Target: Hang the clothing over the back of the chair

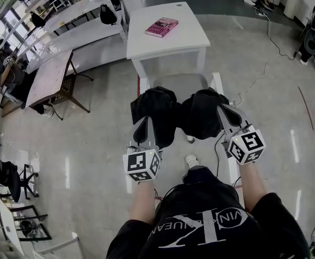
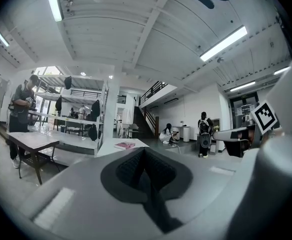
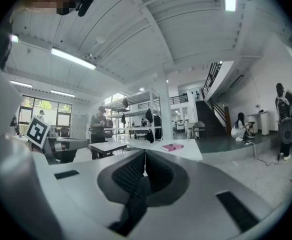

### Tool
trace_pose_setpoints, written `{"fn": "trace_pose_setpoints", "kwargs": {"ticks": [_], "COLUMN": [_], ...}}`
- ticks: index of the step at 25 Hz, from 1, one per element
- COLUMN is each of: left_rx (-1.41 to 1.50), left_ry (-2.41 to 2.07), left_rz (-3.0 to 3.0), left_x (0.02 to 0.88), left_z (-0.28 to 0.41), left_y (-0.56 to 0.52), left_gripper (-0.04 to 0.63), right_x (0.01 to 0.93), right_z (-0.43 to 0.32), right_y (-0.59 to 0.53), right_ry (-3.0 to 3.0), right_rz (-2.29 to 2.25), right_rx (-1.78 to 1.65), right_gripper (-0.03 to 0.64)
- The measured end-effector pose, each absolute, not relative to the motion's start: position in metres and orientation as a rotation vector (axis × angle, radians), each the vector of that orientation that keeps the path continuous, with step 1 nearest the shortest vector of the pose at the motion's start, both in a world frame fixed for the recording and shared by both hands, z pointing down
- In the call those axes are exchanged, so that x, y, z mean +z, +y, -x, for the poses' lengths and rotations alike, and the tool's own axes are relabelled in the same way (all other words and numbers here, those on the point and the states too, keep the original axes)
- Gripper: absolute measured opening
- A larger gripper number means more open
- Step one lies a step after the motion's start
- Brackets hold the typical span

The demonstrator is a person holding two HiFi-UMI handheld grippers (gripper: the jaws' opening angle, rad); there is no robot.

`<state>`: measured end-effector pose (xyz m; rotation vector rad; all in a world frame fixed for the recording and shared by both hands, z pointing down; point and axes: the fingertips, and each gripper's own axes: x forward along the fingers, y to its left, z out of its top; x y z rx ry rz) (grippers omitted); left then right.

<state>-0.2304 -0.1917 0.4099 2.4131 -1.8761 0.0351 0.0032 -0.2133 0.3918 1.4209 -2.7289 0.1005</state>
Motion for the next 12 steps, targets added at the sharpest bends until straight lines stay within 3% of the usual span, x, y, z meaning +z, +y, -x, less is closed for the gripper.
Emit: {"fn": "trace_pose_setpoints", "kwargs": {"ticks": [12], "left_rx": [0.022], "left_ry": [-1.880], "left_rz": [-2.416], "left_x": [0.409], "left_z": [0.228], "left_y": [-0.177], "left_gripper": [0.011], "right_x": [0.393], "right_z": [-0.005], "right_y": [-0.200], "right_ry": [-2.736], "right_rz": [-1.434], "right_rx": [0.102], "right_gripper": [0.015]}}
